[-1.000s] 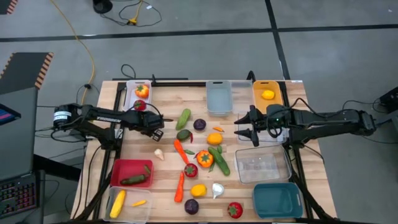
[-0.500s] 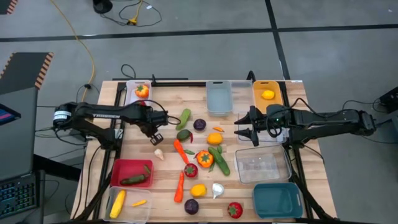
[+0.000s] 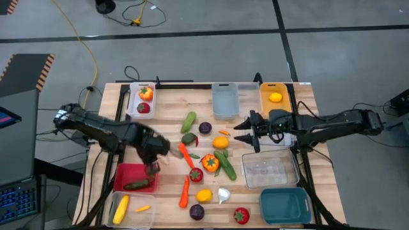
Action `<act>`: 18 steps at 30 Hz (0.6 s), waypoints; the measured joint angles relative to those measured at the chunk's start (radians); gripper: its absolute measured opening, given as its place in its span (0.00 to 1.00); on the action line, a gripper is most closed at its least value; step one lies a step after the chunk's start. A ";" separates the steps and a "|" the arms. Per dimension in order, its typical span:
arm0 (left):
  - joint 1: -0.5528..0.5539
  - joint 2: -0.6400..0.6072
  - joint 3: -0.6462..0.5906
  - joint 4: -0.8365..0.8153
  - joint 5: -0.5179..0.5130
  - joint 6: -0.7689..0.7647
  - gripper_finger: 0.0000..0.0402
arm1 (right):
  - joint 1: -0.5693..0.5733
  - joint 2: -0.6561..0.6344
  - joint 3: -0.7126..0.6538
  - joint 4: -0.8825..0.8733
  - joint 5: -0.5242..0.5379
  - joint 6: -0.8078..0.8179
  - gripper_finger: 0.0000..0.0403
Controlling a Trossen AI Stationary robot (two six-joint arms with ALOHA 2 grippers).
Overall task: Sort produce into baskets
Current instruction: Put the left red chili pepper into the red bin
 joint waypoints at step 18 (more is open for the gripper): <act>-0.383 0.002 -0.006 -0.003 -0.040 -0.384 0.21 | 0.155 0.437 0.267 0.180 0.121 -0.010 0.65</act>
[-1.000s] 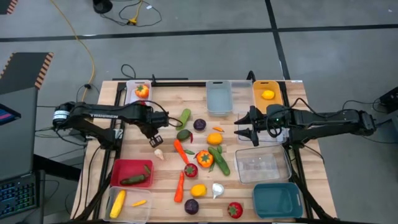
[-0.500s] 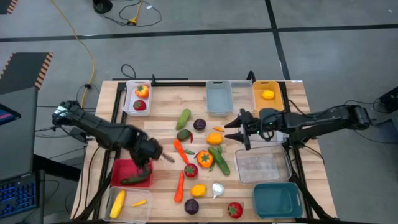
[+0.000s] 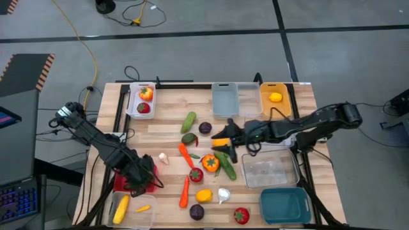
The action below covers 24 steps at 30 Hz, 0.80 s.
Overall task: Sort produce into baskets
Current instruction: Put the left red chili pepper into the red bin, then put the top carrot into the top transparent bin
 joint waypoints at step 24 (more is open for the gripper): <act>-0.009 0.000 0.000 -0.019 -0.173 0.064 0.50 | -0.002 0.493 0.540 -0.249 0.001 0.034 0.65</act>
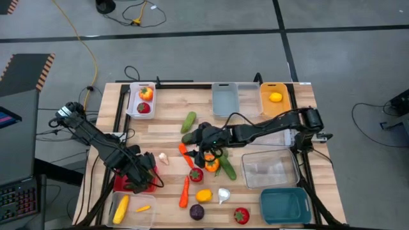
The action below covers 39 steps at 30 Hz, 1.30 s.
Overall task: Sort produce into baskets
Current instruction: Put the top carrot into the top transparent bin
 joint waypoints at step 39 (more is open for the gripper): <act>0.000 0.000 0.000 0.000 -0.022 -0.003 0.50 | 0.001 0.017 0.042 -0.106 -0.028 0.247 0.65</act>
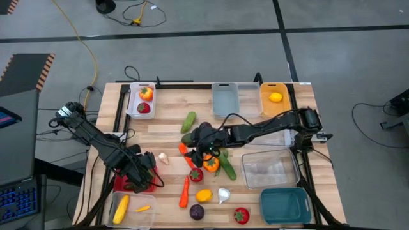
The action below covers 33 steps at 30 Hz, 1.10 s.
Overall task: Sort produce into baskets
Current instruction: Put the top carrot into the top transparent bin
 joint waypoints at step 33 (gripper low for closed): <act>0.000 0.000 -0.001 0.001 -0.023 -0.008 0.50 | 0.015 0.361 0.307 -0.301 0.157 0.093 0.65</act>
